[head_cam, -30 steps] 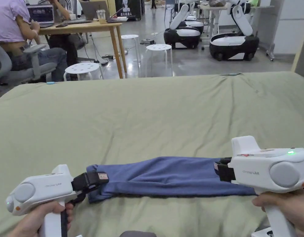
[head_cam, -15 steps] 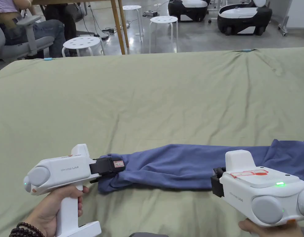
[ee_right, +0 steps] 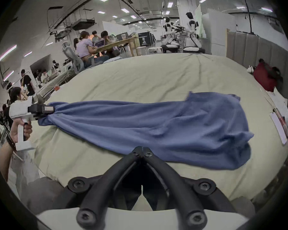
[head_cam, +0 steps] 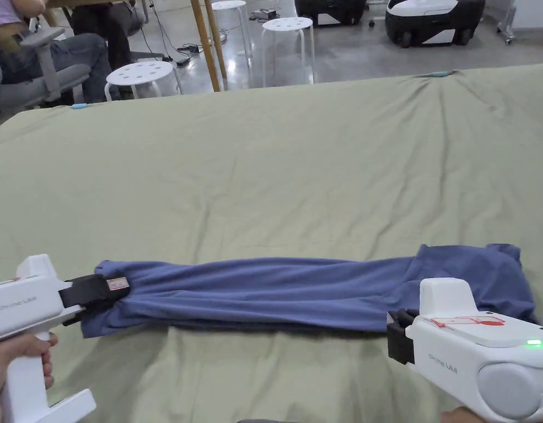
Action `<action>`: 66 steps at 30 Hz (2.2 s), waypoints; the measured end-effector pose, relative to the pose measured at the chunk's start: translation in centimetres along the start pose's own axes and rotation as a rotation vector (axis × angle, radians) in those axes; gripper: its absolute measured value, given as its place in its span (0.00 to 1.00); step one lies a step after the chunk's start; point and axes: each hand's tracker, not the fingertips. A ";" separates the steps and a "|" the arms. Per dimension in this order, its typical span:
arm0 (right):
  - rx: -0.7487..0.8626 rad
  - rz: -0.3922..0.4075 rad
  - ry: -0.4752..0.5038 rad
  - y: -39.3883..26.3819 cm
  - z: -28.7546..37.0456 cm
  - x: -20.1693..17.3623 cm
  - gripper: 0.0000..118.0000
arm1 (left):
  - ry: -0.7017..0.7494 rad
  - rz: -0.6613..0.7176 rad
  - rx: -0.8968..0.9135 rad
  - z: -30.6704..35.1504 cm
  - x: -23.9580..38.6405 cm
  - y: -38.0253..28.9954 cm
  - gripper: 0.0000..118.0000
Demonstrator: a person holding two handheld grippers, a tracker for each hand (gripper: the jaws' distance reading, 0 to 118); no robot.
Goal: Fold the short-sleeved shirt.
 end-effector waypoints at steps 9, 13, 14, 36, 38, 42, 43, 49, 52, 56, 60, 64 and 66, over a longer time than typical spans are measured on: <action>0.021 0.006 0.047 0.4 0.6 -0.8 0.00 | -0.278 0.077 0.003 0.9 5.4 -0.6 0.05; 0.026 -0.001 0.052 0.3 1.0 -0.6 0.00 | -0.337 0.009 -0.162 -2.7 12.4 -2.3 0.05; 0.028 -0.004 0.054 0.3 1.1 -0.4 0.00 | -0.329 0.010 -0.218 -4.0 14.1 -2.9 0.05; 0.012 -0.050 0.108 -0.6 2.6 1.0 0.00 | -0.257 -0.002 -0.258 -6.2 15.0 -2.6 0.47; 0.016 -0.043 0.116 -0.4 2.7 0.6 0.00 | -0.184 -0.015 -0.286 -6.5 14.8 -3.7 0.15; 0.021 -0.036 0.134 -0.4 2.8 0.1 0.00 | -0.193 -0.041 -0.375 -8.3 15.0 -5.7 0.11; 0.019 -0.031 0.134 -0.4 2.8 0.1 0.00 | -0.219 -0.042 -0.400 -8.9 15.3 -6.3 0.07; 0.011 -0.031 0.109 -0.3 3.0 0.7 0.00 | -0.225 -0.126 -0.487 -14.6 18.7 -6.5 0.02; 0.016 -0.040 0.089 -0.2 3.2 1.4 0.00 | -0.217 -0.177 -0.536 -17.2 21.0 -6.2 0.02; 0.022 -0.057 0.066 0.0 3.2 2.2 0.00 | -0.250 -0.198 -0.551 -18.5 23.3 -6.6 0.01; 0.024 -0.070 0.062 0.0 3.5 2.5 0.00 | -0.226 -0.211 -0.531 -17.5 23.5 -6.8 0.01; 0.035 -0.073 0.086 -0.1 4.2 2.6 0.00 | -0.239 -0.142 -0.484 -13.9 20.9 -6.2 0.03; 0.040 -0.076 0.094 -0.2 4.4 2.5 0.00 | -0.220 -0.134 -0.458 -11.8 19.4 -6.0 0.03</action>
